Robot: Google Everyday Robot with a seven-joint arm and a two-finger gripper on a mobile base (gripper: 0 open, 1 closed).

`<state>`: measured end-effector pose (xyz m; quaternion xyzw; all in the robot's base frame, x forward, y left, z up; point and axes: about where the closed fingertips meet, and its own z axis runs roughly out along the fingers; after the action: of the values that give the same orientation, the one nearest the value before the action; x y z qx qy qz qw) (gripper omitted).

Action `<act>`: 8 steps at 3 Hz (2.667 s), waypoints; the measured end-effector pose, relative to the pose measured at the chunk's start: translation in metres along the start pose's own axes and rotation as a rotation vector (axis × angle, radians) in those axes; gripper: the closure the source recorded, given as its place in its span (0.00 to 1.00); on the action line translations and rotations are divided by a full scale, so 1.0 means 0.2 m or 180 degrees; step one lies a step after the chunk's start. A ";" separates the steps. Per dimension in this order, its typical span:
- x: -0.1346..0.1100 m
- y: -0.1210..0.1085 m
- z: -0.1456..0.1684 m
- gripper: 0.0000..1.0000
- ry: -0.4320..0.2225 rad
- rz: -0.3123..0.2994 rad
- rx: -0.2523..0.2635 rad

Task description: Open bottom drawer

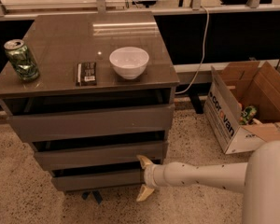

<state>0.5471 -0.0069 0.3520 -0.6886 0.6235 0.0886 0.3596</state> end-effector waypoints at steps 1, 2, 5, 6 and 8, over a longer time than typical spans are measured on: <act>0.01 0.01 0.01 0.00 -0.0014 0.0027 0.0001; 0.01 0.01 0.01 0.00 -0.0013 0.0024 0.0000; 0.17 0.25 0.30 0.00 0.0009 -0.0376 -0.0071; 0.23 0.28 0.41 0.00 0.0188 -0.0521 -0.0107; 0.34 0.27 0.54 0.00 0.0061 -0.0443 0.0057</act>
Offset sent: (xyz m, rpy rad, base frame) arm 0.0020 0.0120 -0.0275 0.0253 0.0520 0.0369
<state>0.5456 0.0060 0.2139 -0.7278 0.5783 0.0512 0.3651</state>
